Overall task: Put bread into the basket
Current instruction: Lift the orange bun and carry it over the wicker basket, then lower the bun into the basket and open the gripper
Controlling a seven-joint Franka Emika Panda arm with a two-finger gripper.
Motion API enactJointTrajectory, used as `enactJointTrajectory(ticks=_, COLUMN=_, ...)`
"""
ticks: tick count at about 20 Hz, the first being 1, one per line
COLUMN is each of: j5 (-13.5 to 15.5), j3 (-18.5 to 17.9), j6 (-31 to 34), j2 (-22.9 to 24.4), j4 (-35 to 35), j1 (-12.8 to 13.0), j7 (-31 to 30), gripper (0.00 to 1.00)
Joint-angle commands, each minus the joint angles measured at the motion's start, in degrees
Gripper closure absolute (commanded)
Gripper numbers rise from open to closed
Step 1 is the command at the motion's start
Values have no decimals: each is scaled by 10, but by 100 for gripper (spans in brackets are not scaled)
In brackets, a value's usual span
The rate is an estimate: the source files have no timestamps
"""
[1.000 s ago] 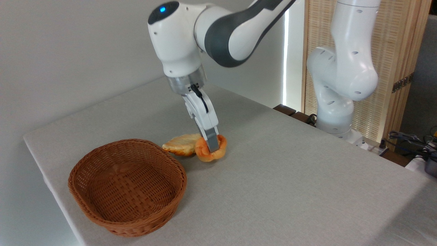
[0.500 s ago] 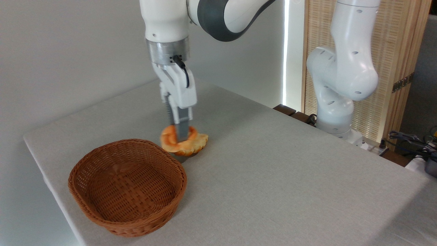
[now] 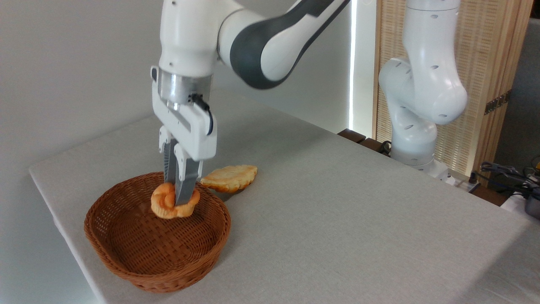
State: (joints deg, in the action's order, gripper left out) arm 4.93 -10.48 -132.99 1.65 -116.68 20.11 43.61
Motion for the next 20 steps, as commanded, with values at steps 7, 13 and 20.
enactJointTrajectory(ticks=7, j5=8, j3=-4, j6=-9, j2=-17, j4=10, j1=2, j7=-4, gripper=0)
enactJointTrajectory(ticks=13, j5=7, j3=-4, j6=-8, j2=-17, j4=10, j1=3, j7=-2, gripper=0)
enactJointTrajectory(ticks=20, j5=4, j3=-1, j6=53, j2=3, j4=10, j1=4, j7=-7, gripper=0)
